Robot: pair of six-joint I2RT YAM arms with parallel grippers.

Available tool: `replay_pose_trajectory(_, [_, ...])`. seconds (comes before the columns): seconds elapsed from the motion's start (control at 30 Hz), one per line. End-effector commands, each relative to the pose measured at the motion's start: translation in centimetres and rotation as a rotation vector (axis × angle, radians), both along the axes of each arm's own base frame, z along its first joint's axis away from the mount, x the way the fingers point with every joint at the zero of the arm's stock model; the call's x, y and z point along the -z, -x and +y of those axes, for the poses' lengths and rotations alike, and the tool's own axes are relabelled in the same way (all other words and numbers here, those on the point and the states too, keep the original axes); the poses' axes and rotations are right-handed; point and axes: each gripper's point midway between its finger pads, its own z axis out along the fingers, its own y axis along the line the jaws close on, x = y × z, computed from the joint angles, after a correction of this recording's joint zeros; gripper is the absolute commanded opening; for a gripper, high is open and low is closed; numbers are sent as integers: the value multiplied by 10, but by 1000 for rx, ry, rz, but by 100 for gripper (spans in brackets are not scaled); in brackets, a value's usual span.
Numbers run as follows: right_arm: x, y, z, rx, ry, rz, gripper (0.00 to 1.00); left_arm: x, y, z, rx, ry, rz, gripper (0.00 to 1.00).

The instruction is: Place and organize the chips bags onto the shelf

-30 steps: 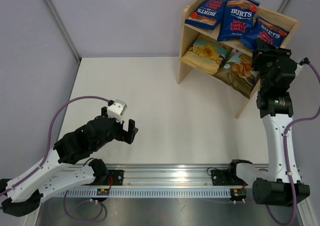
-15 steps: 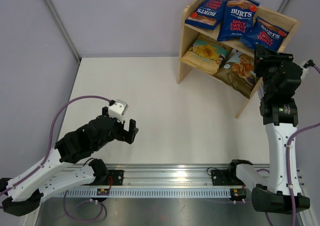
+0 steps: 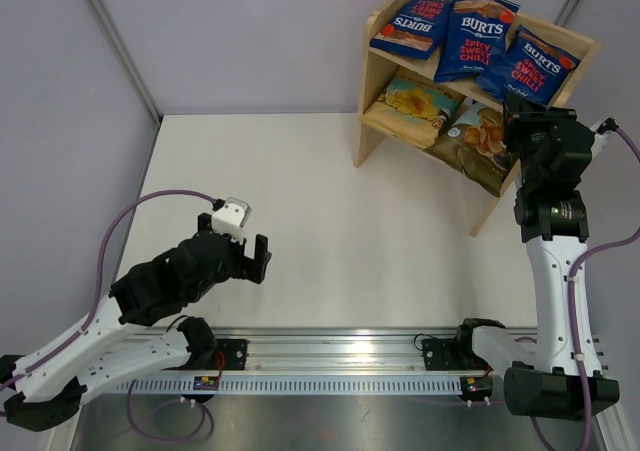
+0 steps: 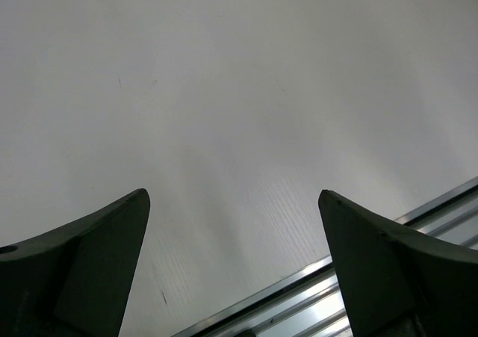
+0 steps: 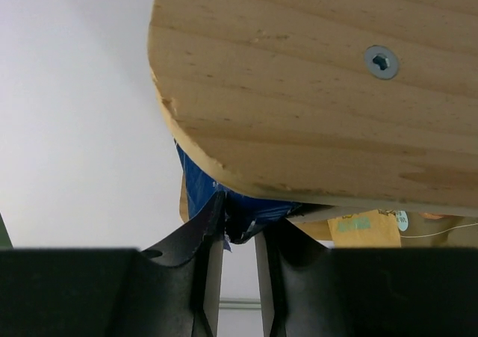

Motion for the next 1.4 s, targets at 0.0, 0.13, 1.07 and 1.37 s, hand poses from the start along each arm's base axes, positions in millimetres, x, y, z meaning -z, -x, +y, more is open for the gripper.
replay_pose_trajectory(0.0, [-3, 4, -1, 1, 14, -16, 29, -18, -14, 23, -161, 11, -65, 99])
replay_pose_trajectory(0.13, [-18, 11, 4, -21, 36, -50, 42, -29, -17, 43, -258, 27, -108, 99])
replay_pose_trajectory(1.07, [-18, 40, 94, -523, 299, -124, 81, -51, -34, 58, -368, 136, -138, 99])
replay_pose_trajectory(1.37, [-11, 23, 106, -466, 261, -139, 67, -43, -36, 56, -362, 128, -113, 99])
